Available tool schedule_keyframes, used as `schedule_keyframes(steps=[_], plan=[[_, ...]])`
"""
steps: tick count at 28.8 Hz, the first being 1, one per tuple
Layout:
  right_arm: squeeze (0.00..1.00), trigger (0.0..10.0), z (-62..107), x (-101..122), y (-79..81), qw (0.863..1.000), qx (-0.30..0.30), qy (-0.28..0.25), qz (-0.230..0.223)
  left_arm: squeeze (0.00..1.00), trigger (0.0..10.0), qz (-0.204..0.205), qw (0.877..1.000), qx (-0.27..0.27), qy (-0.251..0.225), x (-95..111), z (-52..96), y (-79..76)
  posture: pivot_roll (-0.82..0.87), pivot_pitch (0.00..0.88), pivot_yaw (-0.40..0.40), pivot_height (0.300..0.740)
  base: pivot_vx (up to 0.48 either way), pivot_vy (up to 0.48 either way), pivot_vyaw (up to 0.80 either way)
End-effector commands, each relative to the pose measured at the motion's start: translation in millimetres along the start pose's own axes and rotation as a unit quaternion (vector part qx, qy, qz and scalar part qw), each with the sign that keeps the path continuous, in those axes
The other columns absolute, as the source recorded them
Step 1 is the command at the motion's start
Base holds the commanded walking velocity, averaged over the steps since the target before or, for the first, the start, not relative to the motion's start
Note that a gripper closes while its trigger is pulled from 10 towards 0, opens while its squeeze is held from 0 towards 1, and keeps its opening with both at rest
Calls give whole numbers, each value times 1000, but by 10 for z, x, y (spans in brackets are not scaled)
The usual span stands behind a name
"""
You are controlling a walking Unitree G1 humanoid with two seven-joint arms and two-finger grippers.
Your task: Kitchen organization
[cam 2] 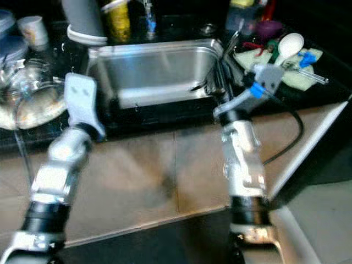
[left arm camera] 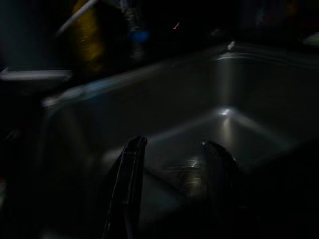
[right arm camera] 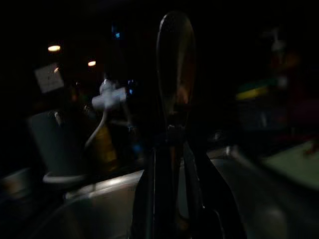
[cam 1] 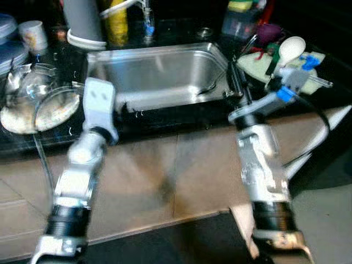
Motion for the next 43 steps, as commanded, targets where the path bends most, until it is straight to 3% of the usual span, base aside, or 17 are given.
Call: schedule_keyframes(steps=[1, 27, 34, 43], plan=[[0, 10000, -2, -10, 96, 1000, 13, -4, -7, 0, 10000, -5, 1000, 4, 13, -78, 38, 55, -47, 173, -12, 740, 405, 0, 0], [0, 10000, -4, 35, 87, 1000, 13, -11, -1, 0, 10000, -1, 1000, -3, 15, -79, 37, 11, -50, 161, -13, 740, 385, 0, 0], [0, 10000, -7, 35, 84, 1000, 13, -10, 1, 0, 10000, 4, 1000, -9, 18, -87, 47, -45, -52, 156, -13, 740, 0, 0, 0], [0, 10000, -141, -222, 37, 997, 36, 49, 48, 0, 10000, -9, 999, -32, 18, -81, 35, -110, -48, 174, -14, 740, 0, 0, 0]])
Point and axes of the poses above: a point about 5 cm out from each wrist's last joint towards the gripper, its own z axis pointing back from the gripper into the wrist, its own x axis along the axis of the wrist's last joint, y = z × x, the point moved 6 cm from there along -z, pointing out of the wrist towards the gripper, and after that the axes turned 12 degrees about -z, right-handed, at the moved point
